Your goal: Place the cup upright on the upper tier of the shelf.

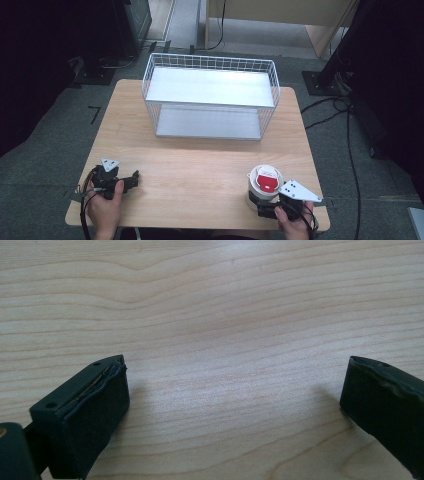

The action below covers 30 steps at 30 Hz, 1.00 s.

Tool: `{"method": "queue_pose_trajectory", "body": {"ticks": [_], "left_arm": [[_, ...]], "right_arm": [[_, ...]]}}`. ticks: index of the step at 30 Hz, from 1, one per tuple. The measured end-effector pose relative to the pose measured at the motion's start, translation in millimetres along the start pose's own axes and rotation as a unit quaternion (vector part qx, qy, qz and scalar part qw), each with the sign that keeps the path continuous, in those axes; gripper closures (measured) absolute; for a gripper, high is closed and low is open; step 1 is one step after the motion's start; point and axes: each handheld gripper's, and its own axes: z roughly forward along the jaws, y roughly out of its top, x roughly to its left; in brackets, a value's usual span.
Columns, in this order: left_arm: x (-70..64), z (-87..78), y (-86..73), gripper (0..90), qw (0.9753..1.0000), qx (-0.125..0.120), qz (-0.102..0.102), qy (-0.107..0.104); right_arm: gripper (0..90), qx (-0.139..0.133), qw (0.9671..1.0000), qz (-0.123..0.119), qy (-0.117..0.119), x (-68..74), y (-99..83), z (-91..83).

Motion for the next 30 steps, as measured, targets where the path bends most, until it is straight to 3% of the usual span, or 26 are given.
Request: {"method": "queue_pose_trajectory", "body": {"ticks": [17, 24, 30], "left_arm": [[-0.1, 0.0, 0.0, 0.0, 1.0000, 0.000, -0.001, 0.000], [-0.1, 0.0, 0.0, 0.0, 1.0000, 0.000, -0.001, 0.000], [0.0, 0.0, 0.0, 0.0, 1.0000, 0.000, 0.000, 0.000]], "right_arm": [[11.8, -0.020, 0.9998, -0.001, -0.007, 6.6, 31.2, 16.5], [11.9, -0.032, 0.9994, 0.007, 0.013, 10.7, 37.7, 31.6], [11.9, -0.046, 0.9988, -0.006, 0.015, 16.3, 56.5, 38.6]]}}
